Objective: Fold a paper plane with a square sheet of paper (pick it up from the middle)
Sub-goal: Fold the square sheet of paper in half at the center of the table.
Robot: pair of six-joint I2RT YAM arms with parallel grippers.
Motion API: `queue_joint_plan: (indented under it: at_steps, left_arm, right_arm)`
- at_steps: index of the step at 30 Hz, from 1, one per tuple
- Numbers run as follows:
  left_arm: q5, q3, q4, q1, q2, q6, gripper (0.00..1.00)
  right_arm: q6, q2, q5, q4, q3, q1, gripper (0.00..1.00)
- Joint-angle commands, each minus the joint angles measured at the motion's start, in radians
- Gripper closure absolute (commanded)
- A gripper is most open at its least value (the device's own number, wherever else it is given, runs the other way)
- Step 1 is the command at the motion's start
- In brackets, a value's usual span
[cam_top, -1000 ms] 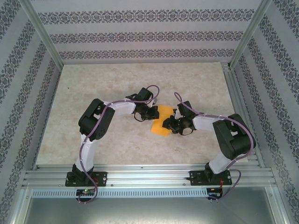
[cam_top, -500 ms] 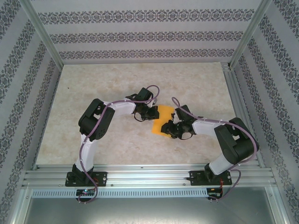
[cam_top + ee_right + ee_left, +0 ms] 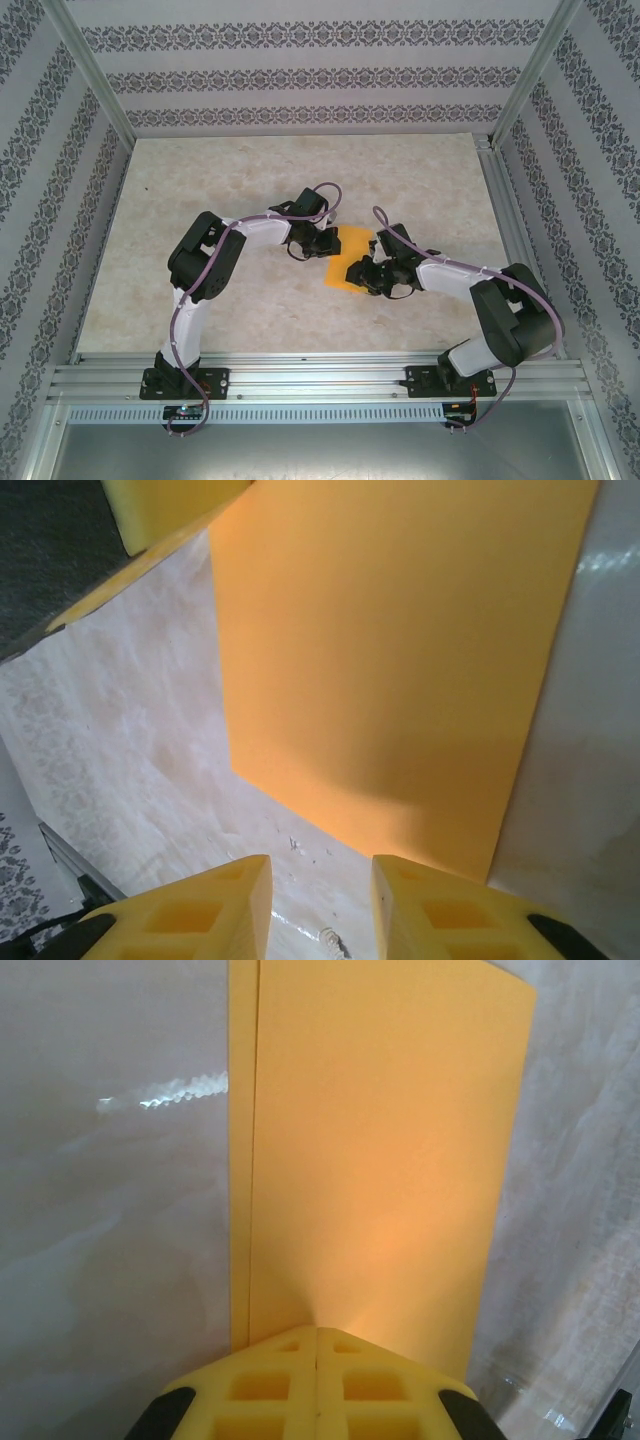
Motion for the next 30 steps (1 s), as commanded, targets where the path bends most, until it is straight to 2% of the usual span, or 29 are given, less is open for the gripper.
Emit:
queue_joint_plan:
  at_steps: [1, 5, 11, 15, 19, 25, 30]
  left_arm:
    - [-0.036, -0.03, -0.085, -0.027, 0.029, 0.014, 1.0]
    - [-0.035, -0.03, -0.089, -0.026, 0.027, 0.016, 1.0]
    - [-0.039, -0.033, -0.093, -0.026, 0.025, 0.019, 1.0]
    - [-0.036, -0.033, -0.087, -0.026, 0.024, 0.013, 1.0]
    - [-0.036, -0.018, -0.1, -0.026, 0.027, 0.019, 1.0]
    - [-0.034, -0.009, -0.105, -0.026, 0.027, 0.019, 1.0]
    - [-0.031, -0.009, -0.102, -0.026, 0.034, 0.017, 1.0]
  right_arm:
    - [-0.002, 0.043, 0.014, 0.042, -0.002, 0.005, 0.68]
    - [-0.004, 0.105, -0.008, 0.057, -0.041, 0.004, 0.68]
    - [-0.051, 0.006, 0.006, -0.053, 0.044, -0.038, 0.68]
    - [-0.049, -0.042, 0.086, -0.034, 0.113, -0.112, 0.71]
    - [-0.041, 0.056, 0.033, 0.042, 0.161, -0.165, 0.71]
    - [-0.027, 0.181, -0.018, 0.11, 0.154, -0.16, 0.71]
    - [-0.06, 0.234, 0.008, 0.097, 0.113, -0.162, 0.71]
